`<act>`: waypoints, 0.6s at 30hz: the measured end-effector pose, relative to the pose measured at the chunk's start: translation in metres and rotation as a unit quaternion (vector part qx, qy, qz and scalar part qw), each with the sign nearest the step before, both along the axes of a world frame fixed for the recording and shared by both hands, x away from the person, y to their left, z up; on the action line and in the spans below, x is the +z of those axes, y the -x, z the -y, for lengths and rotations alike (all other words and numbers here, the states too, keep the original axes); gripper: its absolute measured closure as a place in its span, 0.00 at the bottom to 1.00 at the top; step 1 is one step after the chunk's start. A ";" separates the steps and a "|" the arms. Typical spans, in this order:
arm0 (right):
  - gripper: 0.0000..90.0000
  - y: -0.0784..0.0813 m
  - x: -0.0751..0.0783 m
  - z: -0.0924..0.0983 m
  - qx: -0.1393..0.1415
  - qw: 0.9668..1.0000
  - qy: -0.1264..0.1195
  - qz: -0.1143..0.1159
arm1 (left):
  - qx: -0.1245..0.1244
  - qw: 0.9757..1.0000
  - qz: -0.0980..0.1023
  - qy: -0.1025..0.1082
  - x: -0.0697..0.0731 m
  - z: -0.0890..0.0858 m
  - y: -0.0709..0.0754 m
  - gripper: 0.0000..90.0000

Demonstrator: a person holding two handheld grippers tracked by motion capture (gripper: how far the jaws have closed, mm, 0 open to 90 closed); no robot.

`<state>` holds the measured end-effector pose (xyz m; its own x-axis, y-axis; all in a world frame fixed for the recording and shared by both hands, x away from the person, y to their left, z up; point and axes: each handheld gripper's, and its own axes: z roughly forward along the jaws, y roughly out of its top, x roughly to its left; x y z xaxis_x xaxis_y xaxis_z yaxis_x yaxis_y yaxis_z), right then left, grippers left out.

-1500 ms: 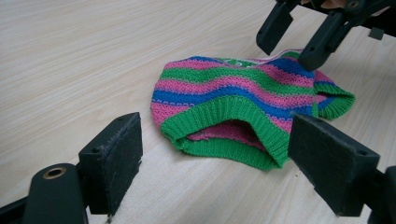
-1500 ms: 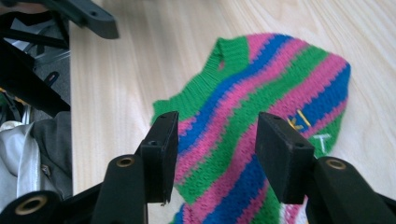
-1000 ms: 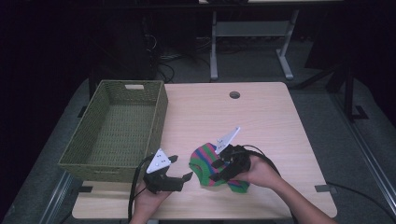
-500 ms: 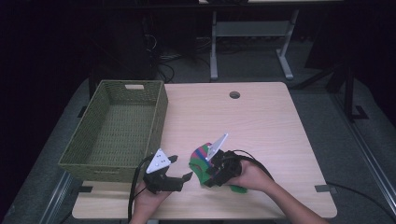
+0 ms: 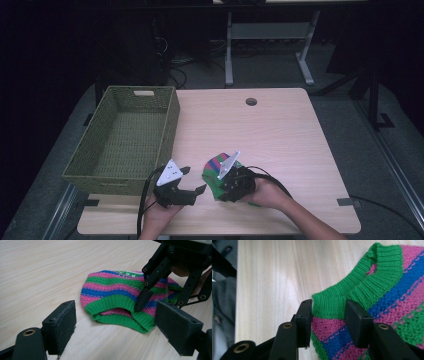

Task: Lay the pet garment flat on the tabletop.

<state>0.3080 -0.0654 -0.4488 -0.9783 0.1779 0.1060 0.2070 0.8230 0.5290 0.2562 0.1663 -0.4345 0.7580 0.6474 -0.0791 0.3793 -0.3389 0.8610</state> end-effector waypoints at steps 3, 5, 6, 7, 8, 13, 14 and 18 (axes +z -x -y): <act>0.66 0.005 0.000 -0.001 -0.003 1.000 0.008 0.020 | 0.000 1.000 0.001 -0.002 0.000 0.000 0.000 0.19; 0.69 0.006 0.000 -0.002 0.000 0.999 0.010 0.035 | 0.001 1.000 0.000 -0.001 0.000 0.000 0.000 0.19; 0.70 0.006 0.000 -0.002 -0.002 0.999 0.011 0.037 | 0.001 1.000 0.000 0.000 0.000 0.000 0.000 0.19; 0.72 0.007 0.000 -0.002 -0.005 0.999 0.011 0.037 | 0.001 1.000 -0.001 -0.001 0.000 0.000 0.000 0.19; 0.73 0.007 0.000 -0.002 -0.006 0.999 0.013 0.039 | 0.001 1.000 -0.001 -0.001 -0.001 0.000 0.000 0.19; 0.79 0.005 0.001 -0.002 -0.015 0.999 0.015 0.035 | 0.000 1.000 0.000 -0.001 -0.001 0.000 0.000 0.19; 0.81 0.004 0.000 -0.002 -0.017 0.999 0.014 0.033 | 0.000 1.000 0.000 0.000 -0.001 0.000 0.000 0.19; 0.85 0.001 0.000 -0.001 -0.028 0.999 0.008 0.024 | 0.002 1.000 -0.002 0.002 -0.001 0.000 -0.001 0.19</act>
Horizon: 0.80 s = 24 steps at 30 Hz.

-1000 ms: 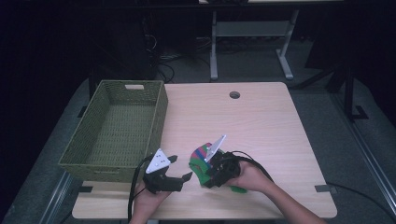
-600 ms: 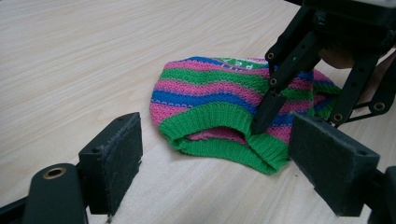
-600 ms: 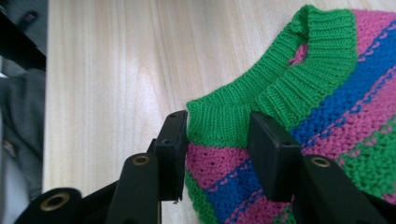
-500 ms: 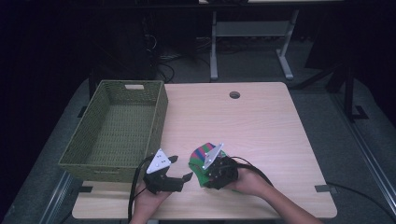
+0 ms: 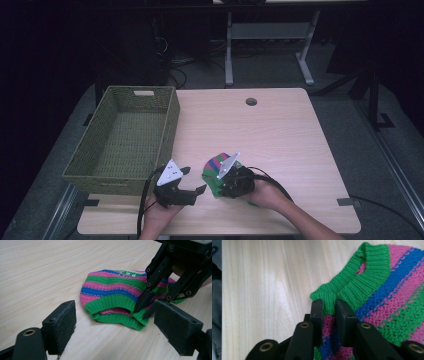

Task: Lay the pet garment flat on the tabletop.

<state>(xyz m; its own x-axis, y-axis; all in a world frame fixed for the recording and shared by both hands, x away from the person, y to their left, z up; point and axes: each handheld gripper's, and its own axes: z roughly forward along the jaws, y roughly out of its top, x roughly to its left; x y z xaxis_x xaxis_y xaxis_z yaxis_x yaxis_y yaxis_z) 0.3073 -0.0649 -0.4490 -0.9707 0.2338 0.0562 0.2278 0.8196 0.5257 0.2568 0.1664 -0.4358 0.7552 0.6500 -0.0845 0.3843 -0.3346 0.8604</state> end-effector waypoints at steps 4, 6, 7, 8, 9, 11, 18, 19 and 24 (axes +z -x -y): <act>0.87 -0.006 0.000 0.004 -0.012 0.999 -0.014 -0.031 | 0.002 1.000 -0.001 0.000 0.000 -0.001 0.000 0.19; 0.87 -0.010 0.000 0.006 -0.017 0.999 -0.021 -0.046 | 0.003 1.000 -0.001 -0.001 0.000 -0.001 0.000 0.19; 0.88 -0.010 0.000 0.007 -0.019 0.998 -0.025 -0.052 | 0.004 1.000 0.000 0.002 0.000 -0.001 0.000 0.19; 0.88 -0.011 0.001 0.007 -0.020 0.998 -0.026 -0.052 | 0.004 1.000 0.001 0.002 0.000 -0.001 0.000 0.19; 0.88 -0.010 0.002 0.008 -0.019 0.998 -0.027 -0.053 | 0.004 1.000 0.001 0.001 0.000 -0.002 0.000 0.19; 0.88 -0.010 0.004 0.008 -0.020 0.998 -0.028 -0.054 | 0.003 1.000 0.001 0.004 0.001 -0.002 0.000 0.20; 0.88 -0.013 0.017 0.015 -0.025 0.997 -0.049 -0.056 | 0.004 1.000 0.000 0.007 0.002 -0.003 0.001 0.22; 0.88 -0.013 0.020 0.017 -0.028 0.997 -0.051 -0.057 | 0.005 1.000 0.000 0.008 0.002 -0.003 0.001 0.22; 0.88 -0.015 0.034 0.026 -0.039 0.996 -0.057 -0.048 | 0.001 1.000 0.001 0.014 0.002 -0.002 0.001 0.22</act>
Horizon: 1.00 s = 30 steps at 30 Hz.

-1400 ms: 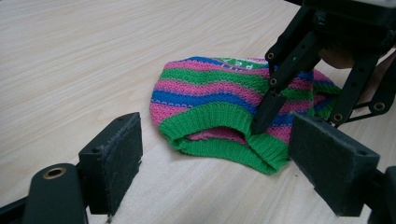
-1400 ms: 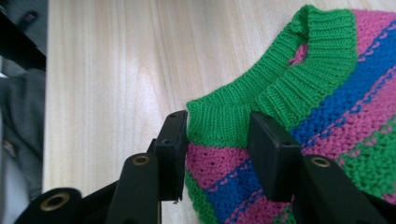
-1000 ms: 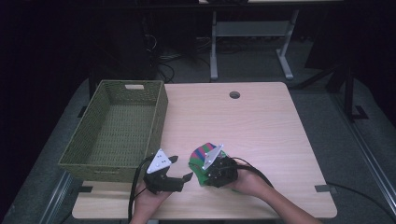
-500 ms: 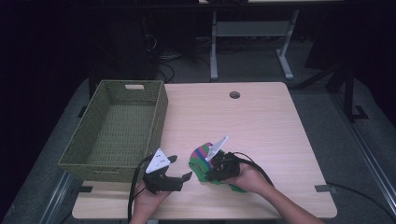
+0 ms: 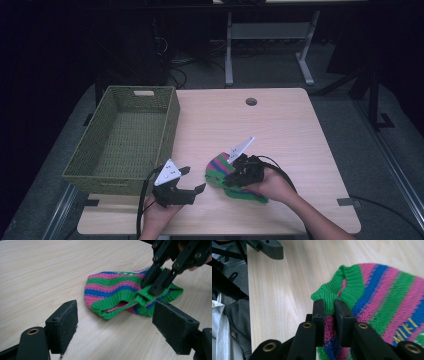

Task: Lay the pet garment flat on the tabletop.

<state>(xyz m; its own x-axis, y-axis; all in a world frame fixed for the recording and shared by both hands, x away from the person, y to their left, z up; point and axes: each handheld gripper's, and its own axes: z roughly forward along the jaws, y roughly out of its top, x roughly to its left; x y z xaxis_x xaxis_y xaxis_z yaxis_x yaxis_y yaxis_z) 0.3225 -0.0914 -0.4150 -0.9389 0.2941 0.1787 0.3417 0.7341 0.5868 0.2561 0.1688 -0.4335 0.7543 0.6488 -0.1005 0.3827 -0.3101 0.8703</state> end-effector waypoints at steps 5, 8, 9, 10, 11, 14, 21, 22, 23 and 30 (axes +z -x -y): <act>0.88 -0.004 0.012 0.009 -0.010 1.000 -0.010 0.005 | -0.006 1.000 -0.004 0.011 0.000 0.001 0.000 0.22; 0.88 -0.007 0.018 0.013 -0.016 1.000 -0.019 0.005 | -0.010 1.000 0.000 0.023 0.002 0.001 0.000 0.22; 0.88 -0.008 0.020 0.014 -0.017 1.000 -0.024 0.006 | -0.011 1.000 0.001 0.022 0.003 0.001 0.001 0.22; 0.88 -0.008 0.023 0.015 -0.018 0.999 -0.025 0.009 | -0.012 1.000 0.002 0.022 0.003 0.001 0.001 0.22; 0.88 -0.008 0.025 0.016 -0.020 0.999 -0.026 0.008 | -0.015 1.000 0.001 0.019 0.003 0.002 0.001 0.22; 0.88 -0.009 0.032 0.019 -0.026 0.999 -0.032 0.012 | -0.023 1.000 0.004 0.018 0.003 0.004 0.000 0.22; 0.88 -0.014 0.047 0.028 -0.033 0.998 -0.049 0.024 | -0.039 0.999 0.012 0.025 0.006 0.008 0.001 0.22; 0.88 -0.013 0.049 0.029 -0.036 0.998 -0.052 0.023 | -0.040 0.999 0.014 0.028 0.007 0.009 0.002 0.22; 0.88 -0.014 0.052 0.031 -0.038 0.997 -0.057 0.022 | -0.040 0.999 0.015 0.027 0.007 0.009 0.002 0.22; 0.88 -0.013 0.062 0.043 -0.044 0.996 -0.075 0.026 | -0.051 0.998 0.018 0.022 0.008 0.018 -0.004 0.22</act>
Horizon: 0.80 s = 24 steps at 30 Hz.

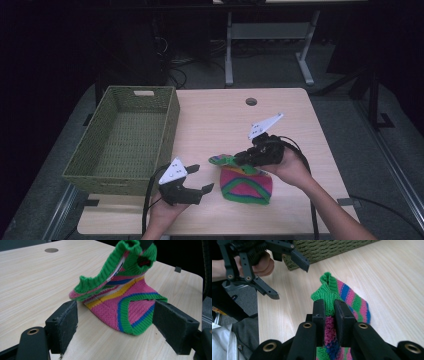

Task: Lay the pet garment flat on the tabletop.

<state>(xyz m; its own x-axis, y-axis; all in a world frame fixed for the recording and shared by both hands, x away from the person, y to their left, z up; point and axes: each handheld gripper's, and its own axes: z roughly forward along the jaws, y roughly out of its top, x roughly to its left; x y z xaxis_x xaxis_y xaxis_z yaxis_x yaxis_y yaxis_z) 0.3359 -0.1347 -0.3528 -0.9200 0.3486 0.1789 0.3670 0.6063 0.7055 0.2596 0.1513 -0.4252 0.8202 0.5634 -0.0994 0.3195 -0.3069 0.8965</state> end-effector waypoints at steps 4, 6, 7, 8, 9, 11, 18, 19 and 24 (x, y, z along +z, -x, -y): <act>0.88 -0.001 0.005 0.007 -0.001 1.000 -0.008 0.000 | -0.005 1.000 0.002 0.005 0.000 0.001 -0.004 0.22; 0.88 -0.002 0.008 0.010 -0.001 1.000 -0.011 0.002 | -0.004 1.000 0.000 0.007 0.000 0.002 -0.008 0.22; 0.88 -0.002 0.010 0.012 0.001 1.000 -0.013 0.004 | -0.002 1.000 -0.001 0.010 0.000 0.002 -0.009 0.22; 0.88 -0.002 0.011 0.013 0.002 1.000 -0.015 0.004 | -0.001 1.000 0.000 0.010 0.000 0.003 -0.012 0.22; 0.88 -0.002 0.012 0.014 0.002 1.000 -0.015 0.005 | -0.001 1.000 0.000 0.011 -0.001 0.004 -0.013 0.23; 0.88 -0.002 0.014 0.017 0.003 1.000 -0.018 0.005 | -0.002 1.000 -0.003 0.014 -0.003 0.006 -0.017 0.23; 0.88 -0.001 0.021 0.026 0.003 0.999 -0.032 0.006 | 0.002 1.000 -0.012 0.011 -0.011 0.017 -0.030 0.22; 0.88 -0.001 0.022 0.027 0.003 0.999 -0.031 0.011 | 0.004 1.000 -0.013 0.018 -0.012 0.018 -0.032 0.22; 0.88 0.000 0.026 0.031 0.006 0.999 -0.036 0.012 | 0.001 0.999 -0.016 0.031 -0.011 0.028 -0.040 0.23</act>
<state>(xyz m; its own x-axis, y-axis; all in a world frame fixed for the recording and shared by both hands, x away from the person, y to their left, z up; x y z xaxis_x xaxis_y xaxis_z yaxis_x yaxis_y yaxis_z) 0.3355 -0.1659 -0.3265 -0.9281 0.3256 0.1803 0.3426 0.5581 0.7557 0.2995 0.1231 -0.4361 0.8151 0.5567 -0.1601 0.3481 -0.2498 0.9036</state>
